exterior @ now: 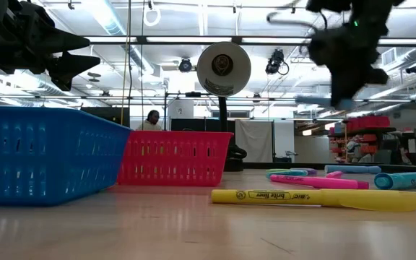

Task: Pick & Place Markers
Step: Put the middle blue highlighter pen into the blue bin

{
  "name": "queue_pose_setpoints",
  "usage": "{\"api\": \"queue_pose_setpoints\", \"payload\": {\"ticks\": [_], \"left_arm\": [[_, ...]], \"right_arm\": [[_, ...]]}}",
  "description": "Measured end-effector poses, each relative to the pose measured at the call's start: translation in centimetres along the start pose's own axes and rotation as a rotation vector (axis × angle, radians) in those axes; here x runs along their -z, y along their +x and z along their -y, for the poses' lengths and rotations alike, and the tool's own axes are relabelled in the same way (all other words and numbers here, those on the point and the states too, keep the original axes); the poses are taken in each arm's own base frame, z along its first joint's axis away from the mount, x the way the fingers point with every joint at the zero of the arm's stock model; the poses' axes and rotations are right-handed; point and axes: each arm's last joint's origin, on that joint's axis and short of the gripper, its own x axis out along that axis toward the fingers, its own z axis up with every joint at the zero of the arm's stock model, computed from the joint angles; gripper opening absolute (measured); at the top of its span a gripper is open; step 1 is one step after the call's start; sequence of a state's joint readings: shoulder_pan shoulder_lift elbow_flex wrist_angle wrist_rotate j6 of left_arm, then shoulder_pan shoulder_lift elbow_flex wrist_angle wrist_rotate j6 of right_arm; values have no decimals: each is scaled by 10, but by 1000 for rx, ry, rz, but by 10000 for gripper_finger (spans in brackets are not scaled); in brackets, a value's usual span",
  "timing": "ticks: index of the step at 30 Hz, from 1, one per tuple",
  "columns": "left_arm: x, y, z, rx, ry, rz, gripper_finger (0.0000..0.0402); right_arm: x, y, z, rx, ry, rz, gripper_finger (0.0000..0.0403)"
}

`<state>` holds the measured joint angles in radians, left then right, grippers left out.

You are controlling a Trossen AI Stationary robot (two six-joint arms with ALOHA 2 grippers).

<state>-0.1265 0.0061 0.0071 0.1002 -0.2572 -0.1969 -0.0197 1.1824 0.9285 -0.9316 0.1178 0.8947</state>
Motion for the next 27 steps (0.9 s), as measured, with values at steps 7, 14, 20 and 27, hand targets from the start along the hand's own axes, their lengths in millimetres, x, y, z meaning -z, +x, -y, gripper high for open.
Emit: {"api": "queue_pose_setpoints", "payload": {"ticks": [7,14,20,27], "left_arm": [[0,0,0,0,0,0,234],[0,0,0,0,0,0,234],[0,0,0,0,0,0,234],[0,0,0,0,0,0,234]], "right_arm": [[-13,-33,-21,-79,-67,136,47],[-16,-46,-35,-155,-133,215,47],[-17,-52,-50,-240,-223,331,47],[-22,-64,-69,-390,-310,509,47]]}}
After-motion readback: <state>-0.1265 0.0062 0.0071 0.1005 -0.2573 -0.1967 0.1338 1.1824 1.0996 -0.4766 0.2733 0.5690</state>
